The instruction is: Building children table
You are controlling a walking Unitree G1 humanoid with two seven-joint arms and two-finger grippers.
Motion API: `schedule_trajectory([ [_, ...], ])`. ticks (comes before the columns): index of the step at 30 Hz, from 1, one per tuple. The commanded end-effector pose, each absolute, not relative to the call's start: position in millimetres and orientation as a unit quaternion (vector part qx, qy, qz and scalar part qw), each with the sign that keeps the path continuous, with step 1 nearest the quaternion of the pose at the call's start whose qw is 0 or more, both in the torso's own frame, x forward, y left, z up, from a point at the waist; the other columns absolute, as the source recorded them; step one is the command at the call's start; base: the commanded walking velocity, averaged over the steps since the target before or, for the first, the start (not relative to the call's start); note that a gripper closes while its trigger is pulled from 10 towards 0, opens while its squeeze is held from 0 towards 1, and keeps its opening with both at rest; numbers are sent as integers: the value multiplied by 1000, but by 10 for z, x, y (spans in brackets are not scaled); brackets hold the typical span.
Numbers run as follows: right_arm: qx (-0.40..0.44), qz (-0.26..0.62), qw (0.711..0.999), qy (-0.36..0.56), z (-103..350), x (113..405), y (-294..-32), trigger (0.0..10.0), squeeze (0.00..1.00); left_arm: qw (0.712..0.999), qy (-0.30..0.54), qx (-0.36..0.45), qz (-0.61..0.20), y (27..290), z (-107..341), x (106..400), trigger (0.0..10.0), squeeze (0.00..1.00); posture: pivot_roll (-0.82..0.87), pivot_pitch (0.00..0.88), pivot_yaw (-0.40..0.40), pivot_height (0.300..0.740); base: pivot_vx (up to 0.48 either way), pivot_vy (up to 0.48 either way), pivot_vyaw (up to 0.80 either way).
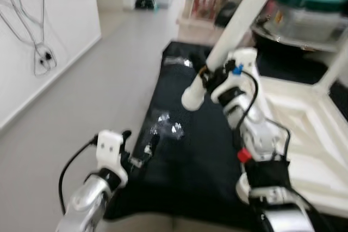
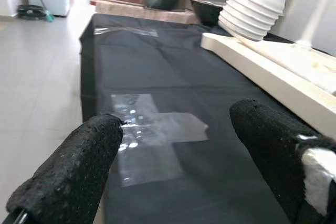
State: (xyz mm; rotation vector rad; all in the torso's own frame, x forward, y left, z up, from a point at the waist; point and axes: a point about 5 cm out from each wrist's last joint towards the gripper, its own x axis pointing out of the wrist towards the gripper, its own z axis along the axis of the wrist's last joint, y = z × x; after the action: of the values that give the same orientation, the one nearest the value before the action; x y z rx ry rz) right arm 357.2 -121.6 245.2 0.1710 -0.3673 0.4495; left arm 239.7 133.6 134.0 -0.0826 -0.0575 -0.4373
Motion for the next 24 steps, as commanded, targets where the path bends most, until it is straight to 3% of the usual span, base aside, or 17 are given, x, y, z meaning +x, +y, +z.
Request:
schedule_trajectory([
  [1,82,210,958,-177,2448,3576,-1245,10000,0,973,-22,-29,-226,1309,1311,2383,10000,0,86,0,-104,740,0,-480,0],
  [8,85,225,956,-171,2450,3570,-1243,10000,0,974,-23,-30,-225,1302,1310,2385,10000,0,88,0,-104,740,0,-475,0],
  [10,87,249,951,-163,2453,3567,-1223,10000,0,974,-23,-35,-222,1309,1312,2387,10000,0,88,0,-104,740,0,0,0],
  [13,50,356,921,-148,2468,3501,-1142,10000,0,975,-12,-31,-218,1337,1280,2379,10000,0,91,0,-104,740,0,0,0],
  [18,23,415,899,-134,2456,3452,-1124,10000,0,975,1,-24,-220,1359,1226,2356,10000,0,93,0,-105,740,0,0,0],
  [21,-5,523,849,-80,2351,3341,-1175,10000,0,968,29,-24,-246,1337,1144,2253,10000,0,101,0,-115,740,0,0,0],
  [23,-5,523,849,-80,2351,3341,-1175,10000,0,968,29,-24,-246,1337,1144,2253,10000,0,101,0,-115,740,0,0,0],
  [24,-14,546,835,-68,2321,3310,-1187,10000,0,963,40,-27,-265,1311,1115,2198,10000,0,101,0,-115,740,0,0,0],
])
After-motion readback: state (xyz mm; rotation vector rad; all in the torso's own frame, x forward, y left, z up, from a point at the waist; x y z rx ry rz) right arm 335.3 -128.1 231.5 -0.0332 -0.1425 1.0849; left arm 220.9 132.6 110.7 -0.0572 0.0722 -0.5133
